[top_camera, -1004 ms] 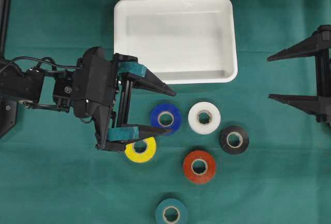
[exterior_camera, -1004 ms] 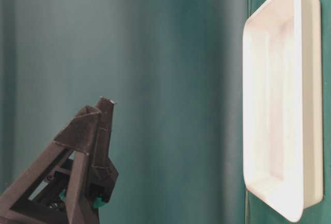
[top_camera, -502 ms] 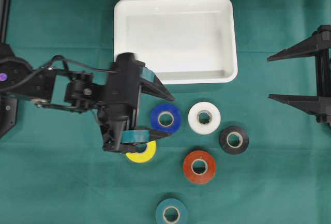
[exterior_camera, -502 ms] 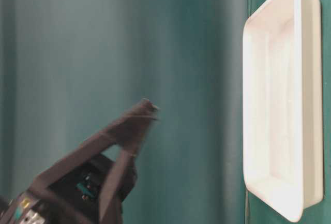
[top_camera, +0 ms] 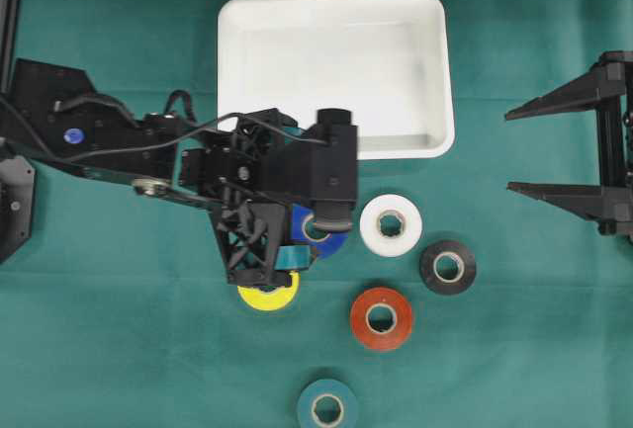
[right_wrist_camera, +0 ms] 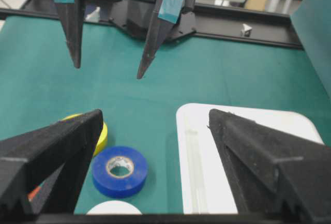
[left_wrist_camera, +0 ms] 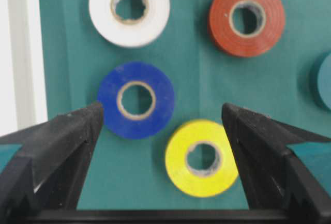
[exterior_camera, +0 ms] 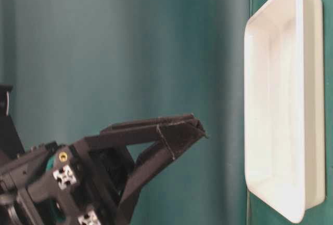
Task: Pick up the tape from a random location and place it into the white case.
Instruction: 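Move the open left gripper over the blue tape roll, then lower the left gripper and close it on the blue tape rim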
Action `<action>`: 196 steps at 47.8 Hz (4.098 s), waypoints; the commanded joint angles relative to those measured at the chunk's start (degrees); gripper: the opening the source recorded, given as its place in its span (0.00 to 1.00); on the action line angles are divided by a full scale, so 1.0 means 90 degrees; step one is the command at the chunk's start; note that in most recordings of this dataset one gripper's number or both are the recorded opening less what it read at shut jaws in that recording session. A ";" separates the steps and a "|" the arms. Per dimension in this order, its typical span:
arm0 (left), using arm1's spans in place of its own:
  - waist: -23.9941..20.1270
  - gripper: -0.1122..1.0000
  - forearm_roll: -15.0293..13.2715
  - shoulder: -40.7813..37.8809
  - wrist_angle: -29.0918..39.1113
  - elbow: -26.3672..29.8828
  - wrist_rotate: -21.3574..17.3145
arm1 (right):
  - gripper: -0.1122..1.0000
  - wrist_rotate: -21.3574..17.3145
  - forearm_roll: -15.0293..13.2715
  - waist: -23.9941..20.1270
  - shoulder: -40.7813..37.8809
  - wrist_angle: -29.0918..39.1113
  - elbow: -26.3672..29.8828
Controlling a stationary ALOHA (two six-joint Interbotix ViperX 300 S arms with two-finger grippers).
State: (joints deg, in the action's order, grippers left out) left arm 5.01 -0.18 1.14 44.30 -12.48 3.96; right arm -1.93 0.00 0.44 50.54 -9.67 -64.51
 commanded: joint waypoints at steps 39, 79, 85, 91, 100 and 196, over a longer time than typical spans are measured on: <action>0.0010 0.95 0.0049 0.0000 0.0146 0.0313 0.0010 | 0.93 0.0020 -0.0010 0.0010 -0.0088 0.0000 0.0137; 0.0020 0.95 0.0049 0.0000 0.0107 0.0195 0.0020 | 0.93 0.0020 -0.0010 0.0010 -0.0098 0.0039 0.0137; 0.0020 0.95 0.0049 -0.0010 0.0049 0.0117 0.0039 | 0.93 0.0020 -0.0010 0.0010 -0.0127 0.0039 0.0137; 0.0020 0.95 0.0049 -0.0029 -0.0146 0.0010 0.0127 | 0.93 0.0020 -0.0010 0.0010 -0.0146 0.0039 0.0127; 0.0020 0.95 0.0049 -0.0215 -0.0557 -0.0381 0.0146 | 0.93 0.0020 -0.0010 0.0010 -0.0176 0.0039 0.0127; 0.0186 0.32 0.0049 -0.1846 -0.2285 -0.0840 0.0293 | 0.93 0.0029 -0.0020 0.0156 -0.0342 0.0039 0.0107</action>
State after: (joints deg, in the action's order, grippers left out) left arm 6.42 0.18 -16.70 23.91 -21.45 6.86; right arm -1.67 -0.09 1.76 47.81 -9.05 -64.51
